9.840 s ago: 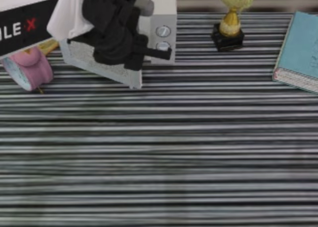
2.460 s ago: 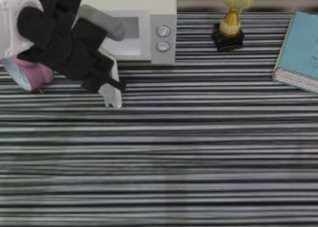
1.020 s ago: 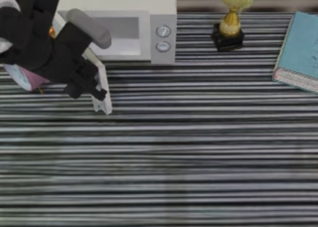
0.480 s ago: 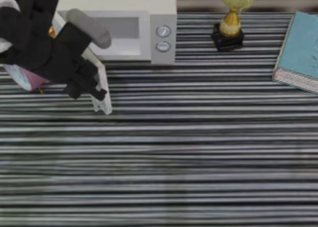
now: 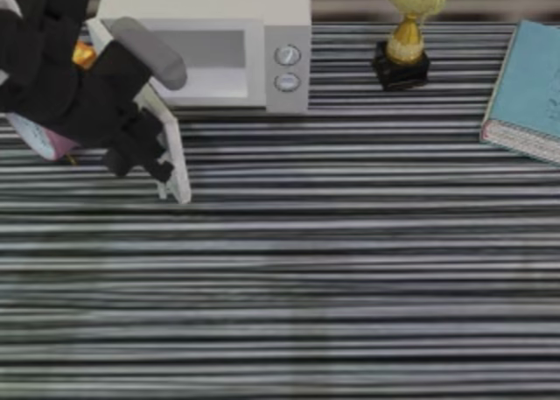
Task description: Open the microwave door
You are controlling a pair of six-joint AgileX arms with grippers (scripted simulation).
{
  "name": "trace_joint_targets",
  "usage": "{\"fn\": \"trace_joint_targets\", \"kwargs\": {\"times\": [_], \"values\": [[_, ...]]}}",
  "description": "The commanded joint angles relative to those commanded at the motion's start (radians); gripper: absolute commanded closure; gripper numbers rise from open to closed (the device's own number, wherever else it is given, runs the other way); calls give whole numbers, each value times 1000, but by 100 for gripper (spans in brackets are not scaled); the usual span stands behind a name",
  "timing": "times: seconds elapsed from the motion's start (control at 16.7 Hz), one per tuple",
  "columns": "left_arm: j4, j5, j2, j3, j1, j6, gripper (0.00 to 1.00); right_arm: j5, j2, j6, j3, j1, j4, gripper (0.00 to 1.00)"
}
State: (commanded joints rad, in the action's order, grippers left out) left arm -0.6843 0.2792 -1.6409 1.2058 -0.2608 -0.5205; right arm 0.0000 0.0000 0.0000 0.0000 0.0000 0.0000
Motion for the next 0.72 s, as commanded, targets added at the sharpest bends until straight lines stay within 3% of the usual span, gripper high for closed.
{"fn": "trace_joint_targets", "kwargs": {"times": [0.3,0.72], "values": [[-39,56,11,-7,52,-120,100,0,0,0,0,0,0,0],[-41,60,13,-7,55,-128,100,0,0,0,0,0,0,0]]}}
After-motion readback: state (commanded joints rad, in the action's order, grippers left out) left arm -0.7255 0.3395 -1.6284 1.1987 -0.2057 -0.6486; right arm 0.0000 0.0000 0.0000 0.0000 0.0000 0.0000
